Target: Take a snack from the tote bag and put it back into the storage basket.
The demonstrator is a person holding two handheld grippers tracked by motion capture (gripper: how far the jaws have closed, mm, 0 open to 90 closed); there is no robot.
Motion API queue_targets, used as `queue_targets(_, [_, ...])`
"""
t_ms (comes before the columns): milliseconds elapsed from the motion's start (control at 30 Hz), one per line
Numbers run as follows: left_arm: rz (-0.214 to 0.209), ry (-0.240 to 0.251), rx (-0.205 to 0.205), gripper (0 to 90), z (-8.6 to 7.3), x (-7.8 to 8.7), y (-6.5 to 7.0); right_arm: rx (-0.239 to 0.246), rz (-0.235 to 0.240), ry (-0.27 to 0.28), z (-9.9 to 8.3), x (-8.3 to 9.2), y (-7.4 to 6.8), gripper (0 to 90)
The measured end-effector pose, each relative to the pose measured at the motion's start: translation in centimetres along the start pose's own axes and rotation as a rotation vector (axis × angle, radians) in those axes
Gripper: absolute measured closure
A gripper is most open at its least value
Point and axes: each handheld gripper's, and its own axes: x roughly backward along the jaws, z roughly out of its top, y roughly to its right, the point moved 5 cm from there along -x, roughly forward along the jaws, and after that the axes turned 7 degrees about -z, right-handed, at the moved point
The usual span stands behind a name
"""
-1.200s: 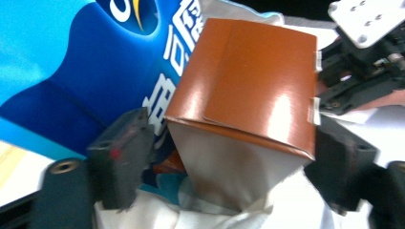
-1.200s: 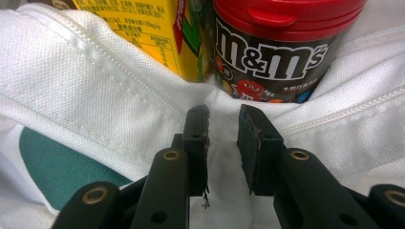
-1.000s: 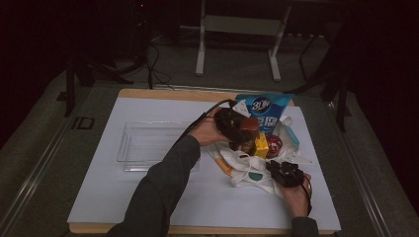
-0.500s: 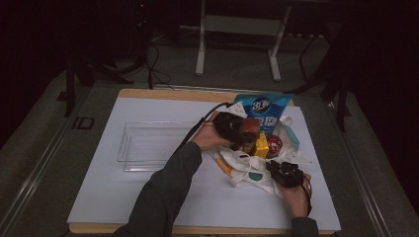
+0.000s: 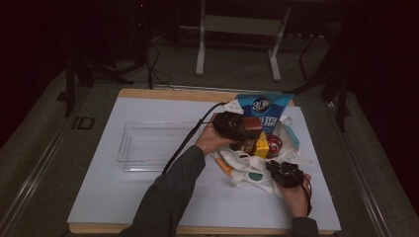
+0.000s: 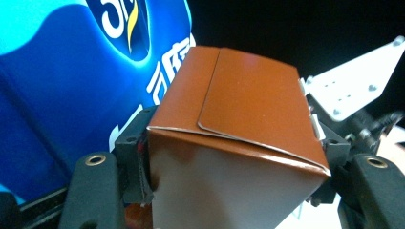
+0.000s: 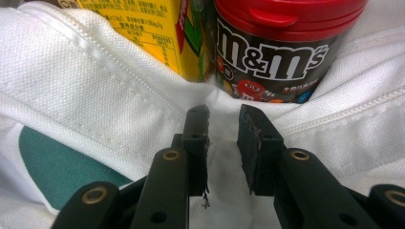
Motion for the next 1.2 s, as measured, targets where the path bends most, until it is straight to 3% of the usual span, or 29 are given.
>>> queue_targets(267, [0.012,0.093,0.056,33.4,0.2,-0.4,-0.2,-0.001,0.002,0.001,0.0,0.0,0.0,73.4])
queue_targets(767, [0.05,0.066,-0.034,41.7,0.2,-0.1,0.7,0.0,0.002,0.004,0.0,0.0,0.0,73.4])
queue_targets(900, [0.052,0.081,-0.041,41.9,0.5,0.4,0.9,-0.003,0.004,0.009,-0.1,0.0,0.0,72.7])
queue_targets(1200, [0.083,0.142,-0.063,42.2,2.0,3.1,1.6,-0.001,0.003,0.013,-0.1,0.0,0.0,72.6])
